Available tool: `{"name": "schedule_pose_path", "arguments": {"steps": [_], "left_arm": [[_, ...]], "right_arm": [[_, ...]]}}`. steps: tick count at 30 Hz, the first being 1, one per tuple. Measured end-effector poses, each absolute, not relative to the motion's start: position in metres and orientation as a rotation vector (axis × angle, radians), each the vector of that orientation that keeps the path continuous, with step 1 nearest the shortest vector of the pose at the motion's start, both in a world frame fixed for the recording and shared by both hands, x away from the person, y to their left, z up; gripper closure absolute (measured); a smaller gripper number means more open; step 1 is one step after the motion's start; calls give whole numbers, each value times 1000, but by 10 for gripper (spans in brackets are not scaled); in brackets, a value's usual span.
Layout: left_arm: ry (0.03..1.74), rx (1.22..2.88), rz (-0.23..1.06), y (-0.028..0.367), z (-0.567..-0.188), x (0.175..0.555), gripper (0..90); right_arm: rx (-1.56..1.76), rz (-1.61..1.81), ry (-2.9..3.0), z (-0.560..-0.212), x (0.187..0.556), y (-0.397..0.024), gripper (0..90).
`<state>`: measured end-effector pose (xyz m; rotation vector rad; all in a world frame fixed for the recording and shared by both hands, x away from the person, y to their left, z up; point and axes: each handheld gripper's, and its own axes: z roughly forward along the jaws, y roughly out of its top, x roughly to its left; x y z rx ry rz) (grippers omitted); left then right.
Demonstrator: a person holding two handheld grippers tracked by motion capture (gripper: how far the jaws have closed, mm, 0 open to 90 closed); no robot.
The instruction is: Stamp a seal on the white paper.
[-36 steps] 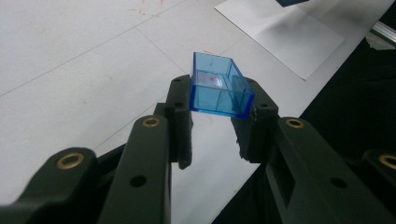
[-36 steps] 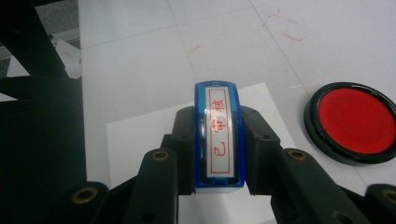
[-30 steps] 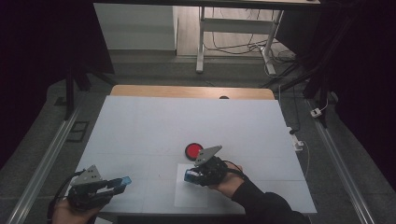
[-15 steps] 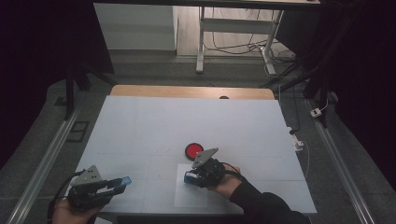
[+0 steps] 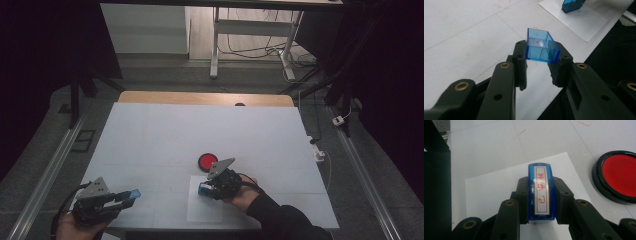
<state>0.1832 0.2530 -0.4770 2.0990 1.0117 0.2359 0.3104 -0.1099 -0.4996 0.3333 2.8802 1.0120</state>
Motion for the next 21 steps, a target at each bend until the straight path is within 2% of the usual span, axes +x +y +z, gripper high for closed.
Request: {"name": "schedule_pose_path", "arguments": {"steps": [21], "left_arm": [[1013,2104,237,253,-477,184,684]], "right_arm": [[291,972,2797,-502,295,-106,704]]}}
